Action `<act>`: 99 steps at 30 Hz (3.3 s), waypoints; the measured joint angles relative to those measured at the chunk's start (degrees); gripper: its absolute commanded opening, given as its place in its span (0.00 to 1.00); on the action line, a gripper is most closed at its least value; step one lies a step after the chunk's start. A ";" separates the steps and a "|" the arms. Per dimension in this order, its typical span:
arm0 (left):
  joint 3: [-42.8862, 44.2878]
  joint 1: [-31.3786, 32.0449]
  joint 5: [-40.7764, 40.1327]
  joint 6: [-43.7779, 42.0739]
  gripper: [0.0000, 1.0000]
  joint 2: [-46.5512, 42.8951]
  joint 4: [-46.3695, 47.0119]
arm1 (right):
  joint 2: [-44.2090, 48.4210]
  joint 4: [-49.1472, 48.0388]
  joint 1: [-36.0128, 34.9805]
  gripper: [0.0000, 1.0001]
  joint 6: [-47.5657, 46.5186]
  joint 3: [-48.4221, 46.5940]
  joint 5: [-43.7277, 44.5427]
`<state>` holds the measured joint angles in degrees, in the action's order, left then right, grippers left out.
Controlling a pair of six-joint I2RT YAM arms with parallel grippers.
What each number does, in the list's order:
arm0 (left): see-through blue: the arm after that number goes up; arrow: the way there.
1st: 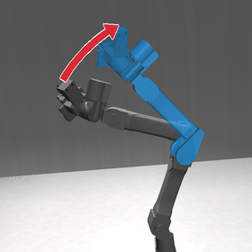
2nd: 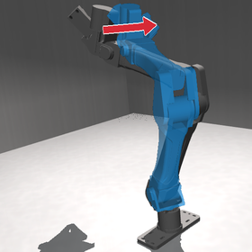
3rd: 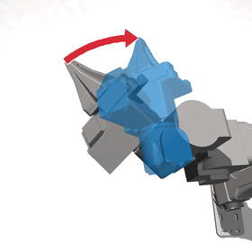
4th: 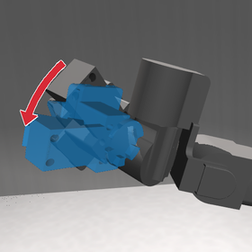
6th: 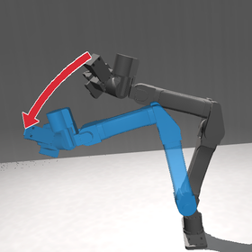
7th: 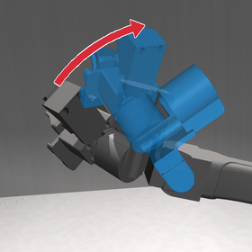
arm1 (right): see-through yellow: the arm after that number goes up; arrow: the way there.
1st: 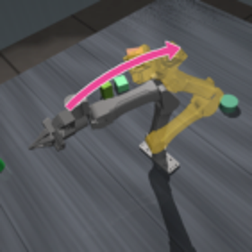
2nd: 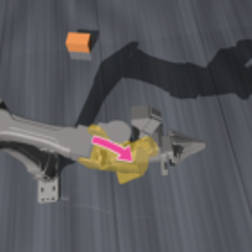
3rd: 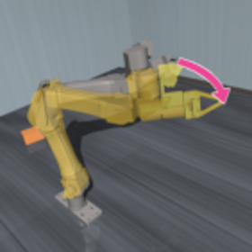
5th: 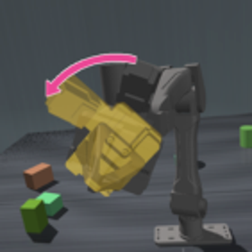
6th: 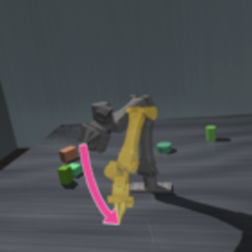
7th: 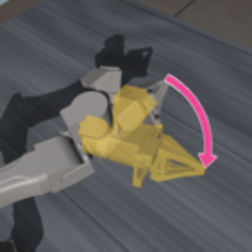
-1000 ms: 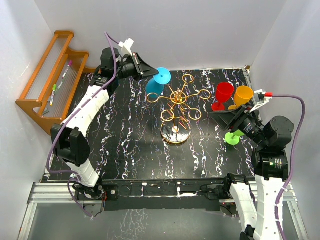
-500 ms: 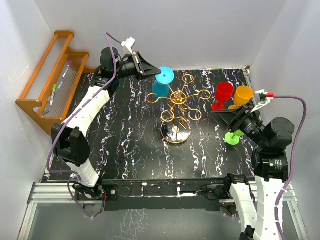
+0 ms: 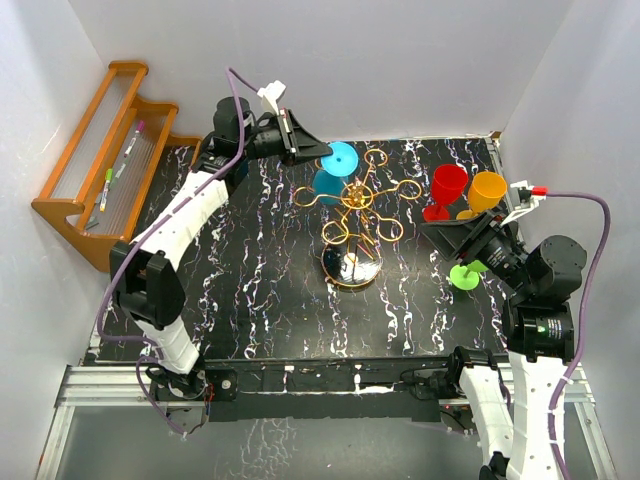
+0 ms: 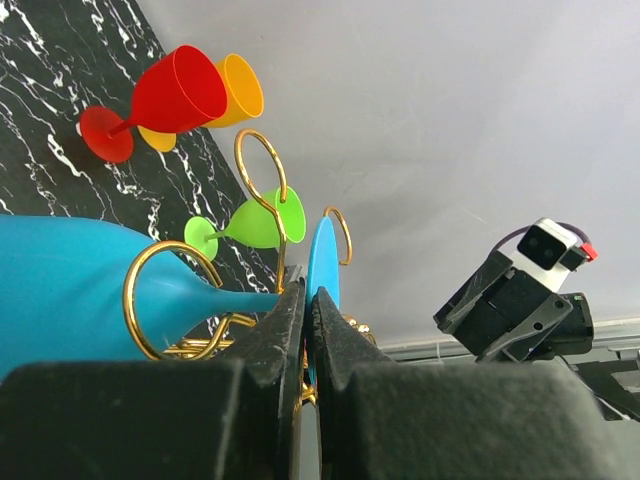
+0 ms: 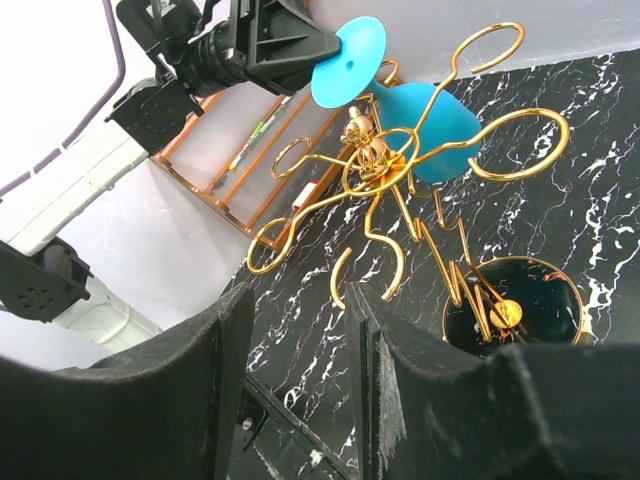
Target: Take the wine glass off the wine glass rack
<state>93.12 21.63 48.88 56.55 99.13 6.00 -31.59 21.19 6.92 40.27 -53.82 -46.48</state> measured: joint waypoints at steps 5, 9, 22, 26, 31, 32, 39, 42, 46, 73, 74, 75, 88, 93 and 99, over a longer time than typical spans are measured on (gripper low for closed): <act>1.79 1.53 0.02 -0.79 0.00 2.16 -1.64 | 0.00 -0.26 0.00 0.44 0.35 0.00 0.00; 3.23 1.99 -0.17 -1.42 0.00 3.58 -2.38 | 0.02 -0.46 0.00 0.44 0.46 0.04 -0.17; 12.83 1.99 -11.13 -9.97 0.00 5.70 -12.04 | 0.02 -0.48 0.00 0.44 0.61 0.07 -0.66; 14.05 1.33 -16.94 -12.81 0.00 5.70 -13.64 | 0.00 -0.48 0.00 0.45 0.61 0.07 -1.27; 12.31 -1.64 -24.59 -16.17 0.00 5.31 -14.19 | -0.44 -0.79 0.00 0.45 0.55 0.02 -3.74; 11.30 -2.62 -25.77 -16.68 0.00 4.98 -14.21 | -0.83 -0.96 0.00 0.45 0.50 -0.07 -4.74; -2.40 -8.50 -30.60 -20.06 0.00 -5.57 -14.34 | -8.50 -2.84 -0.02 0.46 0.35 -3.67 -13.94; -7.08 -8.50 -31.39 -21.29 0.00 -15.02 -14.86 | -11.61 -3.93 -0.39 0.47 0.74 -6.56 -17.00; -8.96 -8.15 -30.40 -21.68 0.00 -29.20 -14.93 | -15.45 -7.52 -2.08 0.50 3.13 -10.43 -20.87; -13.46 -8.00 -8.04 -14.73 0.00 -59.54 -25.68 | -47.06 13.35 -58.31 0.56 -20.11 -47.98 3.93; -13.46 -8.00 -7.58 -14.47 0.00 -60.43 -25.68 | -47.21 13.62 -58.40 0.56 -20.50 -48.17 3.98; -13.46 -8.00 -7.19 -14.19 0.00 -61.22 -25.68 | -47.39 13.81 -58.60 0.56 -20.72 -48.37 4.11; -14.69 -8.00 -6.03 -13.97 0.00 -62.66 -27.91 | -49.72 13.79 -65.40 0.54 -20.90 -49.59 4.81; -15.19 -8.00 -5.99 -13.92 0.00 -62.66 -27.96 | -49.72 13.73 -66.01 0.54 -20.87 -49.59 5.25; -16.35 -8.00 -5.97 -13.92 0.00 -62.97 -27.93 | -50.64 12.96 -66.20 0.51 -20.65 -50.45 5.68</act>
<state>76.77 13.63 42.92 42.63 36.16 -21.93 -82.24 34.15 -59.29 19.62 -104.27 -40.80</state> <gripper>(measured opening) 0.015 0.530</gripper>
